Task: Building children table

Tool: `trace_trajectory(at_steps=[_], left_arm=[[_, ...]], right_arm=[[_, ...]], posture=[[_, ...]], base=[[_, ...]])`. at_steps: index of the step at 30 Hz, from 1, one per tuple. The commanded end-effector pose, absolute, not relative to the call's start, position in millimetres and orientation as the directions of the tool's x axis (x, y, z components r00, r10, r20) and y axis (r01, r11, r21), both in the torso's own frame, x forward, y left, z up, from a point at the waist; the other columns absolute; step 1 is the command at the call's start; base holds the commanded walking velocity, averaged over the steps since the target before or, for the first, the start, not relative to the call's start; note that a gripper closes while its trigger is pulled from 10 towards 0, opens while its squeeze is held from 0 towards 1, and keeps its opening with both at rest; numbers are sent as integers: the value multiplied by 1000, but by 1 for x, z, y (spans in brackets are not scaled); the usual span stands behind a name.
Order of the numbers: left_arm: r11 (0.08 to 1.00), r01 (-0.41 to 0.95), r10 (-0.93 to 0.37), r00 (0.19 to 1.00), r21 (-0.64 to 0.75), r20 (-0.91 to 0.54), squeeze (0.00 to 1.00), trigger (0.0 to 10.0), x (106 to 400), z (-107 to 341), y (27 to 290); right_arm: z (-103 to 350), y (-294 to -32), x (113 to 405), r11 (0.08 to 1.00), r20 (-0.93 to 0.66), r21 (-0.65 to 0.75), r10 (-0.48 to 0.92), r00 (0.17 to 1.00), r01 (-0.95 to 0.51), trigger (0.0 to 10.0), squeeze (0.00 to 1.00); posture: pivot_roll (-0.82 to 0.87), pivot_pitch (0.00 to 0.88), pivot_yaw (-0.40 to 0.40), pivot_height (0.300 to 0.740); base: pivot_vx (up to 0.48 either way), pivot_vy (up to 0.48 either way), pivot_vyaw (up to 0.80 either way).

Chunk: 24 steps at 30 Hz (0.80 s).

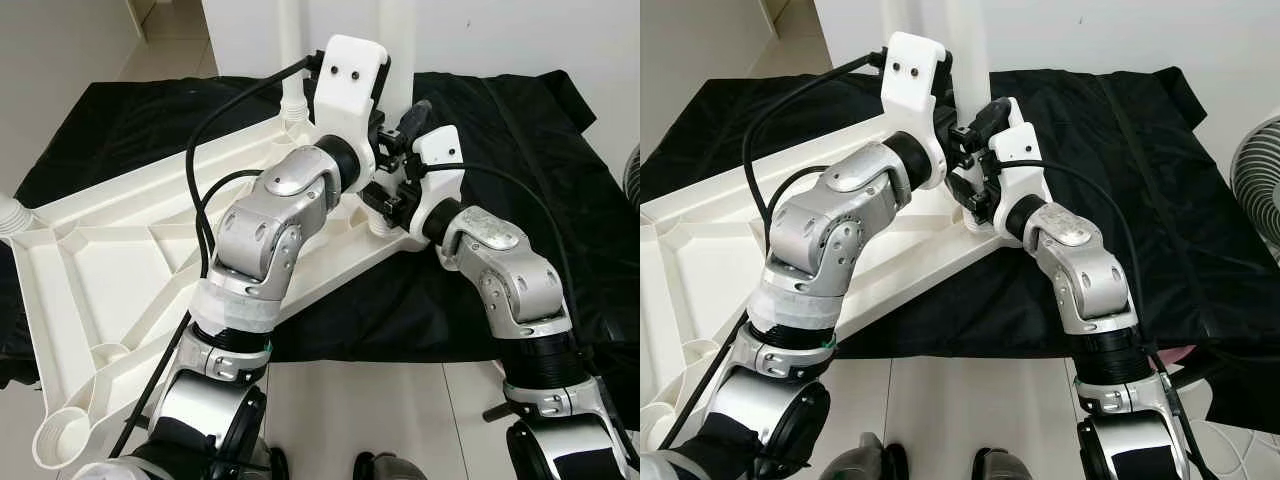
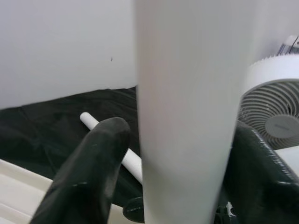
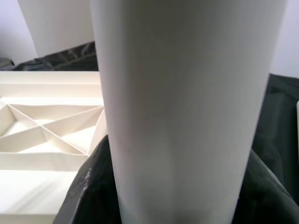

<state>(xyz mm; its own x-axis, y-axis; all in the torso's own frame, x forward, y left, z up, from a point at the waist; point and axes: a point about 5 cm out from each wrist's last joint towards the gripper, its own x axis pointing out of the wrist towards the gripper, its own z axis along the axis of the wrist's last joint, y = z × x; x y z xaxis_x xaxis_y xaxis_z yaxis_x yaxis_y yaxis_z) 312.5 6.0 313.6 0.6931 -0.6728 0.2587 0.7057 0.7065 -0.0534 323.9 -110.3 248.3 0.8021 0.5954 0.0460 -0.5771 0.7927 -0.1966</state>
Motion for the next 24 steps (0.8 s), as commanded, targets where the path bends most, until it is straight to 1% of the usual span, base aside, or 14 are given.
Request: trace_trajectory(at_steps=[1, 5, 6, 9, 10, 12, 14, 15, 18, 24], left_arm=[[573, 816, -780, 571, -73, 255, 1000, 10000, 295, 314, -22], [575, 812, -764, 576, -96, 290, 1000, 10000, 296, 320, -19], [578, 809, -739, 574, -105, 352, 792, 10000, 296, 329, -14], [577, 809, -730, 571, -108, 374, 792, 10000, 295, 332, -12], [573, 811, -718, 567, -120, 405, 0, 10000, 295, 336, -10], [564, 811, -688, 566, -158, 453, 0, 10000, 295, 344, -4], [564, 811, -688, 566, -158, 453, 0, 10000, 295, 344, -4], [555, 810, -665, 568, -188, 484, 0, 10000, 295, 349, 0], [543, 814, -659, 564, -204, 497, 0, 10000, 296, 350, 2], [524, 829, -668, 543, -196, 509, 0, 10000, 294, 353, 3]], right_arm=[[254, -95, 322, 765, 56, -213, 631, 774, -608, 10000, 0], [254, -96, 323, 773, 59, -207, 621, 781, -599, 10000, 0], [253, -97, 325, 790, 65, -190, 603, 795, -583, 10000, 0], [253, -97, 325, 796, 66, -182, 595, 801, -577, 10000, 0], [252, -98, 326, 804, 66, -175, 586, 808, -568, 10000, 0], [250, -99, 328, 820, 67, -161, 564, 823, -549, 10000, 0], [250, -99, 328, 820, 67, -161, 564, 823, -549, 10000, 0], [247, -101, 329, 832, 64, -151, 548, 834, -535, 10000, 0], [245, -102, 329, 836, 59, -146, 542, 839, -529, 10000, 0], [243, -102, 329, 841, 52, -142, 534, 844, -523, 10000, 0]], posture=[[-107, 91, 35, 740], [-107, 95, 35, 740], [-106, 98, 40, 740], [-106, 98, 40, 740], [-105, 100, 45, 740], [-104, 102, 49, 740], [-104, 102, 49, 740], [-104, 106, 55, 740], [-103, 111, 58, 740], [-103, 116, 58, 740]], base=[[0, 0, 0], [0, 0, 0], [0, 0, 0], [0, 0, 0], [0, 0, 0], [0, 0, 0], [0, 0, 0], [0, 0, 0], [0, 0, 0], [0, 0, 0]])
